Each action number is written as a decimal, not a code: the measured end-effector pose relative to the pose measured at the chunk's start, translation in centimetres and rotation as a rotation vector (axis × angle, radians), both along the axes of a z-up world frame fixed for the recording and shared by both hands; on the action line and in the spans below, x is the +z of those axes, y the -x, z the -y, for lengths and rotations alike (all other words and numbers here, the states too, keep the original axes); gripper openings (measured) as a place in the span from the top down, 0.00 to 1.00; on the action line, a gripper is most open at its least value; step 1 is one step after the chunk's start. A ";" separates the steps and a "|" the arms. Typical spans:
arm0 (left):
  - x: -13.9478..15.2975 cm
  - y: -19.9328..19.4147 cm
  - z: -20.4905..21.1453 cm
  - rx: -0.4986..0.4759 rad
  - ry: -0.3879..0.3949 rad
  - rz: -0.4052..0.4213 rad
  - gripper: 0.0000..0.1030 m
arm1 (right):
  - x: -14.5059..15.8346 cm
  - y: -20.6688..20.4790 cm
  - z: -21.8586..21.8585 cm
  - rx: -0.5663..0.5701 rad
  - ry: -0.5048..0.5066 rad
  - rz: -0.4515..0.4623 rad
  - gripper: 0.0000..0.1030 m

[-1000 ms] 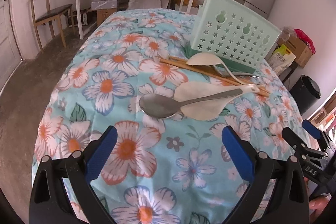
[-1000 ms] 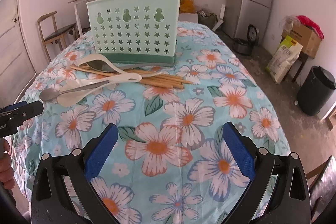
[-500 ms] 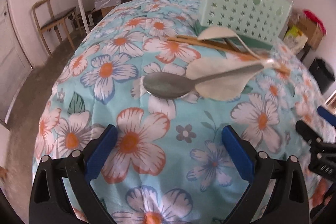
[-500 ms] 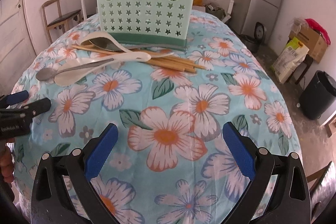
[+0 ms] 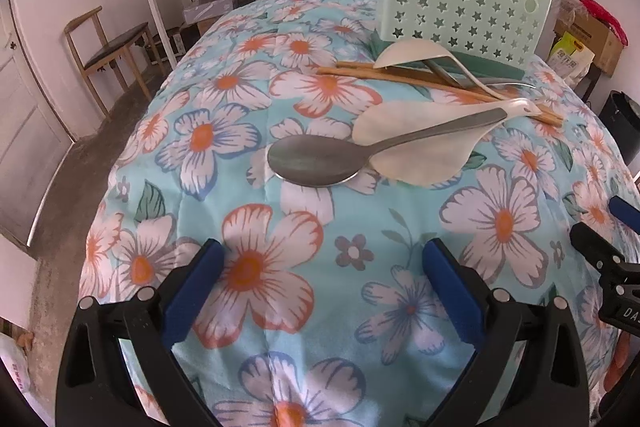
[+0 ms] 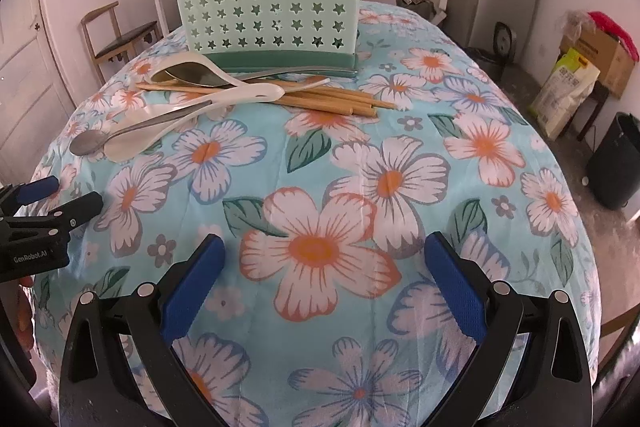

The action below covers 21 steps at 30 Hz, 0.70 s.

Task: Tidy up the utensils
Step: 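Move the left tool toward the utensils lying beside the green basket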

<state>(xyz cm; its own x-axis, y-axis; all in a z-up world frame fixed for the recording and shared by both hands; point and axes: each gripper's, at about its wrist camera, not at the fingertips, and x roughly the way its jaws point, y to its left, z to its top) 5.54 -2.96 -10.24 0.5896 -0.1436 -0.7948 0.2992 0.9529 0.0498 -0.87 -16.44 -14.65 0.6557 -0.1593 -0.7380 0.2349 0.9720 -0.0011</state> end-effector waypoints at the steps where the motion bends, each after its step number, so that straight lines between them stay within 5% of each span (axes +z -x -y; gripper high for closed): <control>1: 0.0 0.1 0.0 -0.002 -0.006 0.007 0.05 | 0.0 0.0 0.0 -0.001 -0.004 0.004 0.07; 8: 0.6 0.6 -0.3 -0.029 0.006 0.007 0.05 | 0.1 0.1 0.0 0.002 -0.010 0.009 0.07; 13: 3.6 0.2 -3.3 0.003 0.201 0.074 0.06 | 0.0 0.3 0.0 0.007 -0.008 0.016 0.07; 19: 4.6 -1.7 -4.9 0.019 0.419 0.024 0.25 | 0.0 0.2 0.0 0.002 -0.002 0.009 0.07; 21: 4.1 -2.3 -5.3 0.065 0.439 -0.001 0.30 | 0.0 0.2 0.0 0.002 -0.001 0.008 0.07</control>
<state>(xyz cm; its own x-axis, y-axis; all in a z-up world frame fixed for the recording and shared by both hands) 7.82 2.30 -6.13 0.6075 -0.4305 -0.6676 0.2378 0.9004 -0.3643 -1.08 -16.45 -14.69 0.6620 -0.1573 -0.7328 0.2326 0.9726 0.0013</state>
